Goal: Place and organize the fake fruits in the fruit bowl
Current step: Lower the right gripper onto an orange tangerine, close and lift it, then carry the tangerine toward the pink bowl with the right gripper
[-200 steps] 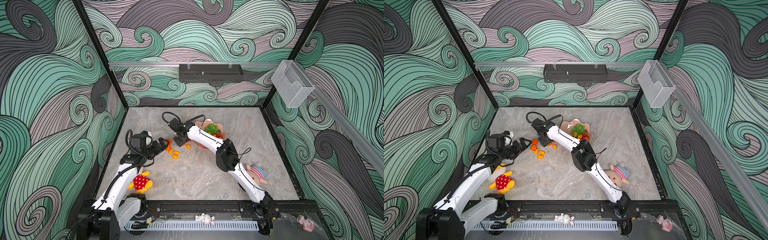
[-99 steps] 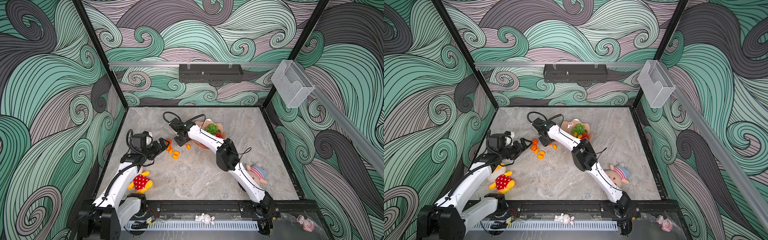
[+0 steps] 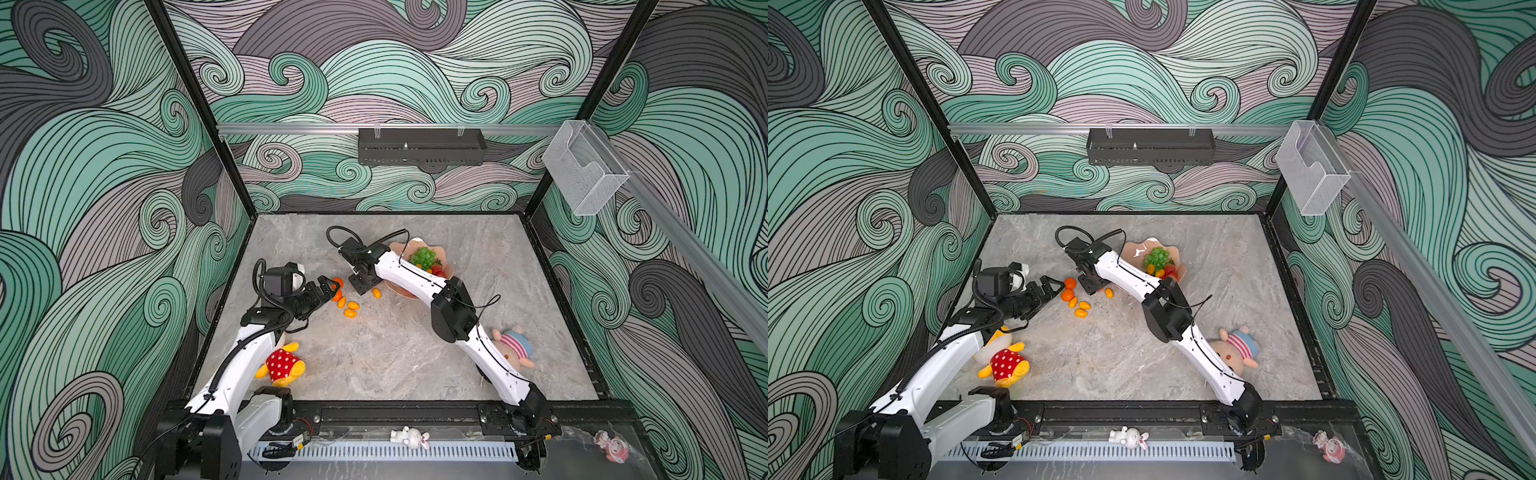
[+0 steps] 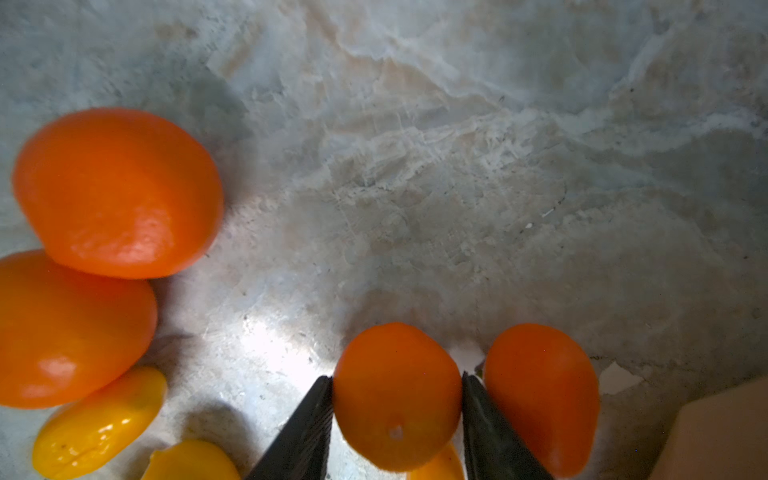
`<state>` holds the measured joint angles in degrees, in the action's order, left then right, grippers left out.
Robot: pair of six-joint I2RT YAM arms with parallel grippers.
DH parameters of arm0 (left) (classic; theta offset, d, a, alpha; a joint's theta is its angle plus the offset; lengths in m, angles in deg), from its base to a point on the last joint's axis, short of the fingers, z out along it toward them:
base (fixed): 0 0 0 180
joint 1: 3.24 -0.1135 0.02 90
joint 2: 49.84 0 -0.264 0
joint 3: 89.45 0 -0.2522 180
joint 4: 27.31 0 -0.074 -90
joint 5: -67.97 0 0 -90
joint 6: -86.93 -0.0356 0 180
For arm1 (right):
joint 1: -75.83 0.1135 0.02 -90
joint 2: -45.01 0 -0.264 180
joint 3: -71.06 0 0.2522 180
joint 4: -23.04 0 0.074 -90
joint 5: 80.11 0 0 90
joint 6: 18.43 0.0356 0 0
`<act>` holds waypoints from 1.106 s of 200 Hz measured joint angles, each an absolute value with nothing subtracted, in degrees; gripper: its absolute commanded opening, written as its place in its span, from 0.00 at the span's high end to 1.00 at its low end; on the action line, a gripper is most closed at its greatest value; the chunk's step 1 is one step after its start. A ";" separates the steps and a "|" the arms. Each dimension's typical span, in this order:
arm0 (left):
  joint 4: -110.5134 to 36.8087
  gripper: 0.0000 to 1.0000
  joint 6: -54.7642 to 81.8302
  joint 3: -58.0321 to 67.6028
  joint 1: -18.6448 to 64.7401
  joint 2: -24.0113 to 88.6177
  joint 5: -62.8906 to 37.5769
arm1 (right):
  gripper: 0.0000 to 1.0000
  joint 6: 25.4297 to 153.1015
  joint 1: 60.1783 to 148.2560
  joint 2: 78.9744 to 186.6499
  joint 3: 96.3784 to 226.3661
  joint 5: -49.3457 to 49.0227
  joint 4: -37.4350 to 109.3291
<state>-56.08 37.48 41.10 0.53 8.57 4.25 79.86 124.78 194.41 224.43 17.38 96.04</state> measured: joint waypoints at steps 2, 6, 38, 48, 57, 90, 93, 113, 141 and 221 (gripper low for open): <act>-56.08 0.01 37.48 41.10 0.53 8.57 4.25 | 0.54 79.86 124.78 194.41 224.43 17.36 96.04; -56.08 0.01 37.48 41.10 0.53 8.57 4.25 | 0.55 79.88 124.78 194.41 224.43 17.36 96.04; -56.10 0.02 37.44 41.10 0.53 8.57 4.25 | 0.56 79.90 124.78 194.41 224.43 17.38 96.04; -56.14 0.01 37.42 41.10 0.53 8.57 4.25 | 0.56 79.90 124.78 194.41 224.41 17.33 96.04; -56.21 0.02 37.33 41.10 0.53 8.55 4.25 | 0.57 79.90 124.76 194.39 224.41 17.20 96.04; -56.51 0.01 36.54 40.97 0.53 8.14 4.30 | 0.58 80.10 124.72 193.41 223.40 15.89 96.17; -56.54 0.02 36.52 40.95 0.53 8.11 4.28 | 0.58 80.14 124.72 193.17 223.16 15.74 96.19; -56.95 0.01 36.08 40.25 0.53 7.46 4.28 | 0.59 80.58 124.72 191.40 222.09 14.82 96.30; -56.93 0.02 35.65 38.87 0.53 7.13 4.25 | 0.59 81.26 124.59 186.59 218.84 13.60 95.89; -56.67 0.02 35.03 36.23 2.50 12.44 4.08 | 0.60 83.01 121.18 174.98 210.11 11.58 92.13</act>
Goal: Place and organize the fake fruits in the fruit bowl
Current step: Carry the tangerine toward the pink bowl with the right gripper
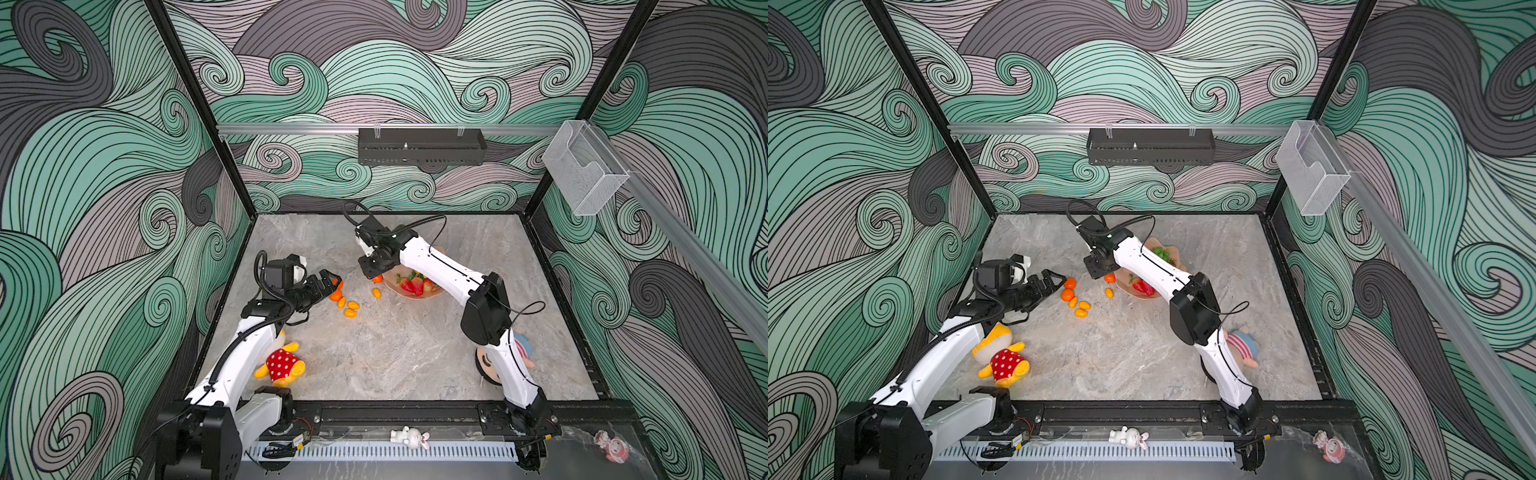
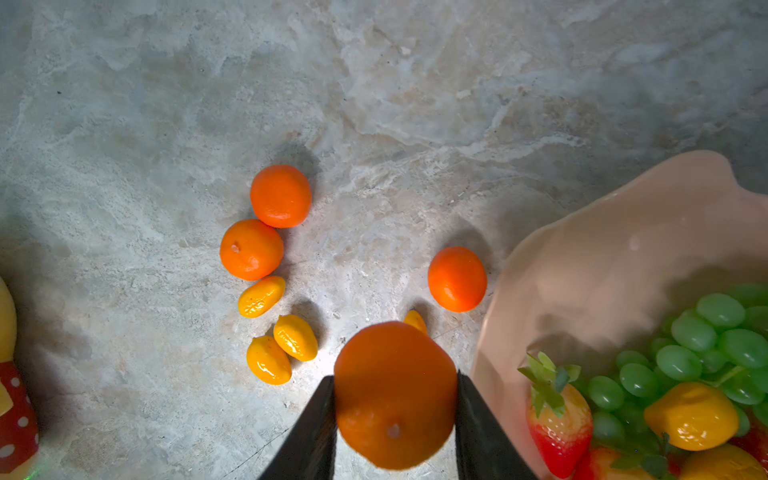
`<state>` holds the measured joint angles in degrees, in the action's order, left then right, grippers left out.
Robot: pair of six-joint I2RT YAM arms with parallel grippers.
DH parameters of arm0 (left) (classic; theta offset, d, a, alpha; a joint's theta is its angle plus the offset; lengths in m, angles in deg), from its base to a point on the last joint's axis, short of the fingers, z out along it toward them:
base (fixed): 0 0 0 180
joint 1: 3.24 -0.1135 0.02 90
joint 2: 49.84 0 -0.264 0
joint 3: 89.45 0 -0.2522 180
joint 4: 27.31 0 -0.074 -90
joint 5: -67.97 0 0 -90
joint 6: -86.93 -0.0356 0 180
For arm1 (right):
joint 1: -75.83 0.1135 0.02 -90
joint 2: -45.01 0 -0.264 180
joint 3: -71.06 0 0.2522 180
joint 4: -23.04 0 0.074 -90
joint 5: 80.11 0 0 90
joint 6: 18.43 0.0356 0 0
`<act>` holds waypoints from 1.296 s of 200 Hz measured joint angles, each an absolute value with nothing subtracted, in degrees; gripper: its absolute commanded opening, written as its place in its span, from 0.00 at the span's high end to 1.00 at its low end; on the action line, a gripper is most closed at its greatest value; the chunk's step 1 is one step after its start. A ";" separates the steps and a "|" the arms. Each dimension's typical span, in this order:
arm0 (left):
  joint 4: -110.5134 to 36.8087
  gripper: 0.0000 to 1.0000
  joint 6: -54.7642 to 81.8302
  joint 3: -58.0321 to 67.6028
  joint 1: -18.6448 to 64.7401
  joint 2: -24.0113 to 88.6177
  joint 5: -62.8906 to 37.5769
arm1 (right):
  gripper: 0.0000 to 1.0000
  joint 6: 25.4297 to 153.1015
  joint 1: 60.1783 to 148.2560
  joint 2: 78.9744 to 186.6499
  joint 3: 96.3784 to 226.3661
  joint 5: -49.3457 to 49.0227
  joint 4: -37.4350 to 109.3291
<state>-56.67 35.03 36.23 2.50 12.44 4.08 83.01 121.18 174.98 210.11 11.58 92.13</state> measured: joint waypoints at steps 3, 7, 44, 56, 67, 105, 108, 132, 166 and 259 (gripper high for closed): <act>-56.62 0.02 35.01 36.10 2.74 12.70 4.01 | 0.60 83.01 120.98 174.81 209.74 11.56 91.95; -56.51 0.02 35.01 35.79 3.19 13.21 3.99 | 0.60 83.01 120.61 174.61 209.33 11.58 91.80; -55.44 0.01 35.03 32.32 7.61 18.04 2.83 | 0.60 82.96 117.29 173.28 204.32 11.87 90.47; -54.96 0.01 35.06 30.92 9.12 20.16 2.40 | 0.60 82.94 116.06 172.86 202.84 12.11 90.10; -54.48 0.01 35.06 29.65 10.39 22.06 2.11 | 0.60 82.94 114.95 172.60 201.70 12.37 89.79; -53.13 0.01 35.03 24.76 15.00 28.75 0.95 | 0.60 82.79 111.54 172.54 200.48 12.87 89.13; -52.97 0.01 35.03 24.32 15.26 29.21 0.89 | 0.60 82.75 111.41 172.54 200.48 12.92 89.11; -52.21 0.01 35.03 21.19 17.16 33.42 0.63 | 0.60 82.48 110.44 172.56 200.54 12.90 88.61; -51.53 0.01 35.03 19.47 18.28 37.27 0.36 | 0.60 82.22 110.09 175.07 203.67 12.59 88.43; -51.42 0.01 35.03 19.47 18.34 38.84 -0.01 | 0.58 81.57 109.99 184.88 212.74 9.99 90.66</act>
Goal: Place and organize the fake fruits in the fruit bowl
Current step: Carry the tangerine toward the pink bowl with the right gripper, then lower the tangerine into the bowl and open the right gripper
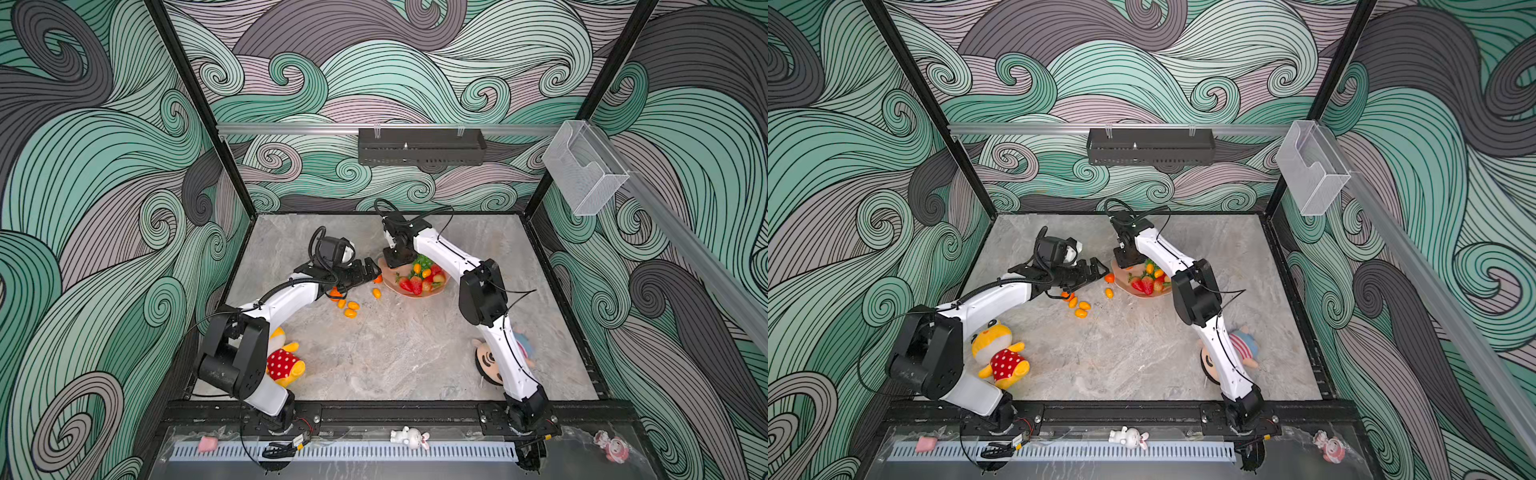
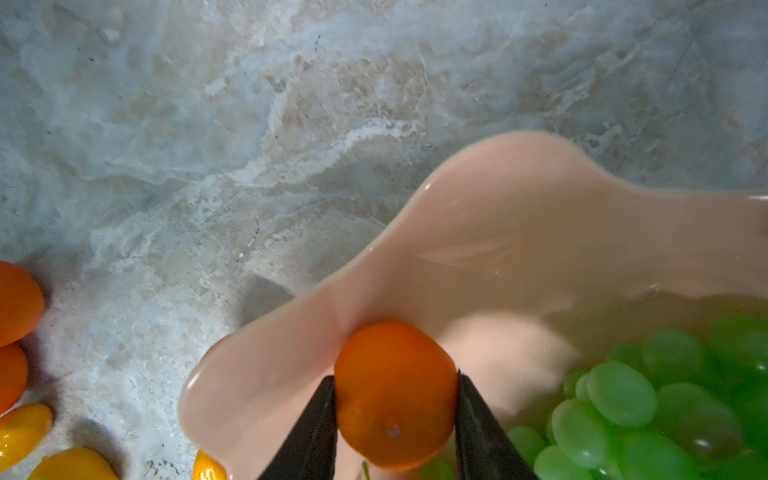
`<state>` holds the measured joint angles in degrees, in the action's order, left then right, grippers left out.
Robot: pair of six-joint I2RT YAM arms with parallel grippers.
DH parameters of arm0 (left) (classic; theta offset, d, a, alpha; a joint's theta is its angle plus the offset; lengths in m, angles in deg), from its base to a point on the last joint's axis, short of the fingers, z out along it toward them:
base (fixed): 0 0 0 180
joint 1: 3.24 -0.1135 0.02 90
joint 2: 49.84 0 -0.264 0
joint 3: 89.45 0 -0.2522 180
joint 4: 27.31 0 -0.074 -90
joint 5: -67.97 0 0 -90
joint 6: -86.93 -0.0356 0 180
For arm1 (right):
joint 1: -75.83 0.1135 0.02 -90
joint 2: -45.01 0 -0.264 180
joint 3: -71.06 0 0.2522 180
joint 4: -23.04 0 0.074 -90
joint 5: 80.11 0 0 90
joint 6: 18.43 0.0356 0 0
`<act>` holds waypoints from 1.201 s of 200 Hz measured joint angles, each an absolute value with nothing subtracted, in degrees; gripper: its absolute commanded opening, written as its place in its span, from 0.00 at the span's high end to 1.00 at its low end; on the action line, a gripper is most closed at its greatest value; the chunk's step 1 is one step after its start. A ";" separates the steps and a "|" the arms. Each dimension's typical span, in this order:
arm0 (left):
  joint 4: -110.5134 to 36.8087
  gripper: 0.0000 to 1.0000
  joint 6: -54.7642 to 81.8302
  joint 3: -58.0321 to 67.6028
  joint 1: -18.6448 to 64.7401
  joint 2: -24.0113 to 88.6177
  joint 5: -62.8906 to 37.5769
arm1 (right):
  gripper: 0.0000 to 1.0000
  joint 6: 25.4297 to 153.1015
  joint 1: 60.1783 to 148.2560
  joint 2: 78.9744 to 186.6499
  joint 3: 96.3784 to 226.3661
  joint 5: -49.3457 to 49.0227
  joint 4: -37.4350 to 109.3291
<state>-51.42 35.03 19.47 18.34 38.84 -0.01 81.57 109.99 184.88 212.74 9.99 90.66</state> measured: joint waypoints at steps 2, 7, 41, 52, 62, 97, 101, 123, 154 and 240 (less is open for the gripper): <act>-51.42 0.01 35.03 19.47 18.34 38.84 -0.01 | 0.58 81.52 109.99 184.91 212.74 9.95 90.71; -51.42 0.01 35.03 19.47 18.34 38.89 -0.03 | 0.58 81.52 109.99 184.91 212.78 9.86 90.77; -51.47 0.01 35.03 19.47 18.34 38.89 -0.03 | 0.56 81.41 109.99 184.88 212.82 9.81 90.88; -51.47 0.01 35.01 19.47 18.34 38.89 -0.03 | 0.55 81.41 109.99 184.88 212.82 9.81 90.88; -51.53 0.01 35.01 19.47 18.34 38.89 -0.12 | 0.54 81.39 109.99 184.88 212.82 9.81 90.88; -52.21 0.01 34.88 19.47 18.34 37.69 -0.90 | 0.51 81.17 109.99 184.71 212.82 9.90 90.97; -52.32 0.02 34.84 19.47 18.34 37.36 -0.93 | 0.51 81.15 109.99 184.53 212.82 9.92 90.97; -53.13 0.01 34.55 19.49 18.34 35.24 -1.49 | 0.49 80.98 109.99 183.27 212.54 10.21 91.17; -54.20 0.01 34.01 19.62 18.34 31.96 -2.50 | 0.46 80.63 110.01 179.03 211.21 11.37 91.19; -57.87 0.01 33.83 24.62 17.03 22.32 -7.70 | 0.50 78.33 115.21 173.78 210.07 14.67 91.08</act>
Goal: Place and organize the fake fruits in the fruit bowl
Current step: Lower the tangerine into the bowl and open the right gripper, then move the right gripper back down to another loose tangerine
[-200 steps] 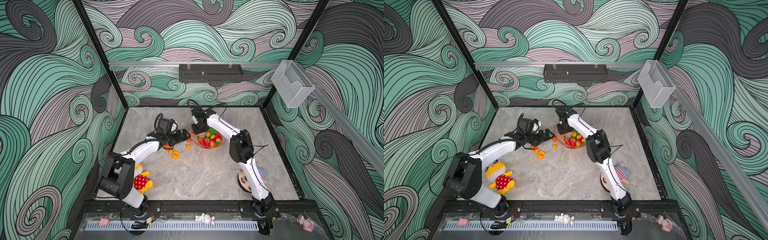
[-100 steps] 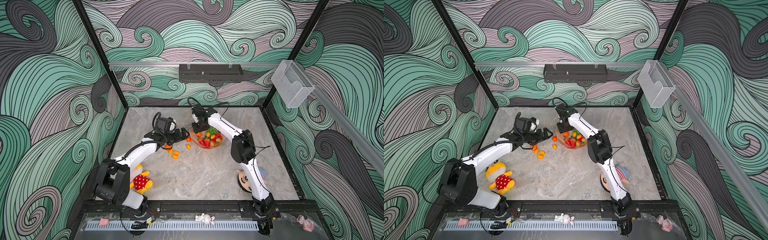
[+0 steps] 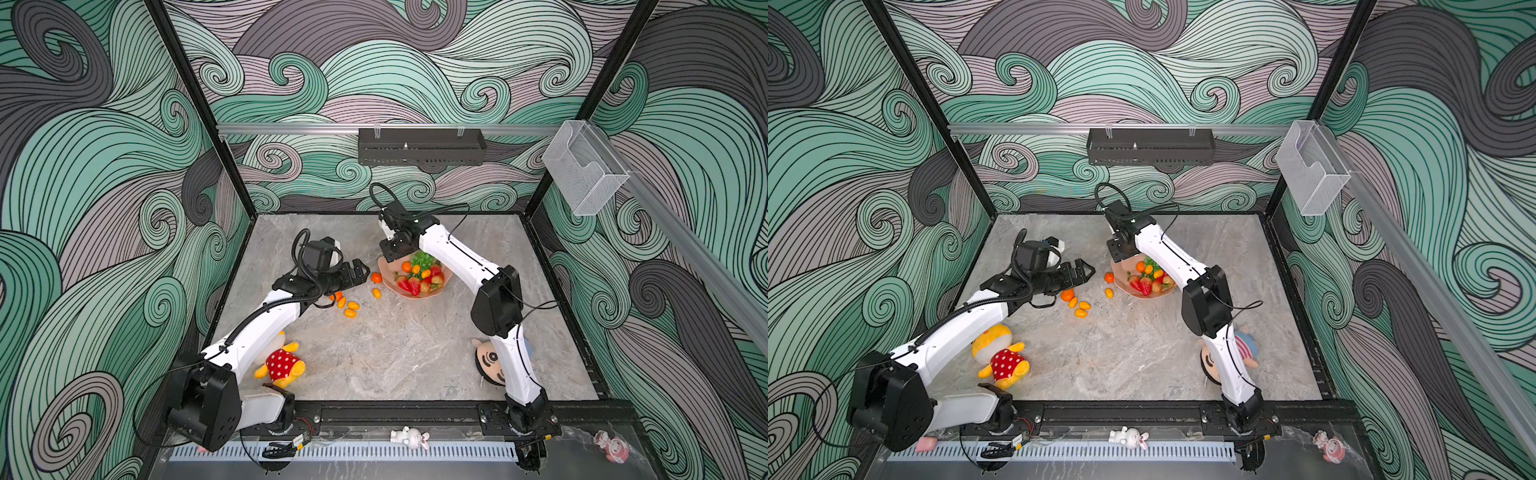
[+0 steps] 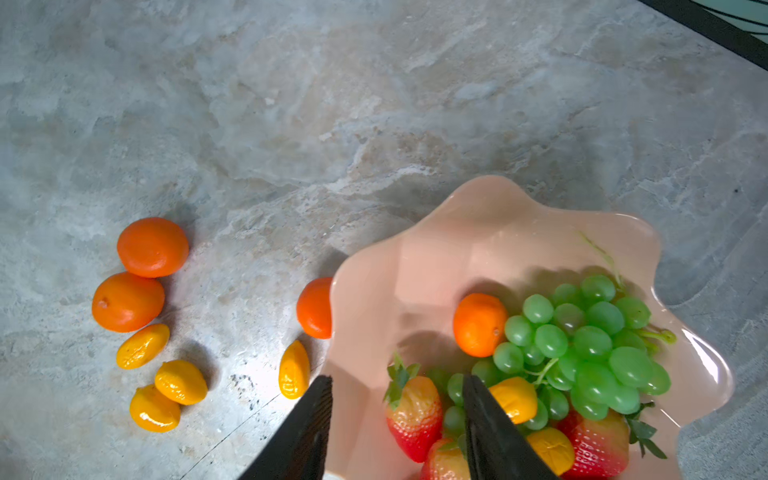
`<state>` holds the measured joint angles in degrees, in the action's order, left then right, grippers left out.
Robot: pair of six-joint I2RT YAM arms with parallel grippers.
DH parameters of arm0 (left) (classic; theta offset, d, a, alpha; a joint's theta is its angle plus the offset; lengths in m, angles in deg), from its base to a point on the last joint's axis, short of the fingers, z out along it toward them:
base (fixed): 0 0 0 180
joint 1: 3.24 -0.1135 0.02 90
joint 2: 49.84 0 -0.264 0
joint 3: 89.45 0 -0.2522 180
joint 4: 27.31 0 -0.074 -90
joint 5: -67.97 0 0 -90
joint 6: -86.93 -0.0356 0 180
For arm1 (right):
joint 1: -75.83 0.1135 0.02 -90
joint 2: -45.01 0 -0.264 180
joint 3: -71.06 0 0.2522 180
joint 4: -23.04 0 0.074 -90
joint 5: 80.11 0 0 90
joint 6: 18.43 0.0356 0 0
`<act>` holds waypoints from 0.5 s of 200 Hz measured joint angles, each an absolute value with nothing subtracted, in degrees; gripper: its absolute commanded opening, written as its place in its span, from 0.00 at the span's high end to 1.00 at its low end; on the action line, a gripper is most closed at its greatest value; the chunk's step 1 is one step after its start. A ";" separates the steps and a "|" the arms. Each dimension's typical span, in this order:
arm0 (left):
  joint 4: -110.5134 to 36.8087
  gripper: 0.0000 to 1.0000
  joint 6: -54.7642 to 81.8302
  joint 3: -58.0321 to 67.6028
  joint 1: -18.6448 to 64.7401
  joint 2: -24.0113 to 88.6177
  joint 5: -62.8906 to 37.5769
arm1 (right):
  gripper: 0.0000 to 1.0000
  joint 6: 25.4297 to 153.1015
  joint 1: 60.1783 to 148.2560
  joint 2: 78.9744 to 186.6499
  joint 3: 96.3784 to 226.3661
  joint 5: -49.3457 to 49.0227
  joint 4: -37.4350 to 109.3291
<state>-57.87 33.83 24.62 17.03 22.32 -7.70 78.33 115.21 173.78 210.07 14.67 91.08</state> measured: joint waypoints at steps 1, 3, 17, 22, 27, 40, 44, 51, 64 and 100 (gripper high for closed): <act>-57.89 0.01 33.88 24.82 16.90 22.10 -7.77 | 0.50 78.22 115.45 173.78 210.07 14.71 91.08; -57.89 0.01 33.88 25.02 16.77 21.91 -7.88 | 0.50 78.07 115.67 173.78 210.07 14.82 91.08; -57.93 0.01 34.25 26.70 15.17 20.31 -8.09 | 0.51 77.54 117.79 173.83 210.22 15.17 91.10; -57.98 0.01 34.49 27.27 14.52 19.83 -8.23 | 0.51 77.43 118.51 174.04 210.42 15.28 91.21; -57.96 0.01 34.66 27.73 13.95 19.41 -8.31 | 0.51 77.30 119.21 174.33 210.84 15.37 91.45; -57.91 0.02 35.06 28.95 12.51 18.45 -8.40 | 0.51 76.87 120.94 175.66 212.61 15.48 92.06; -57.91 0.02 35.14 29.39 12.05 18.10 -8.42 | 0.51 76.78 121.44 176.36 213.37 15.50 92.26; -57.91 0.01 35.32 29.94 11.46 17.73 -8.44 | 0.52 76.63 122.09 177.43 214.53 15.50 92.61; -57.91 0.01 35.58 30.74 10.50 17.10 -8.49 | 0.52 76.56 123.03 179.86 217.06 15.58 93.66; -57.87 0.02 35.80 30.98 9.51 16.64 -8.38 | 0.51 76.78 123.80 186.68 222.75 16.68 96.30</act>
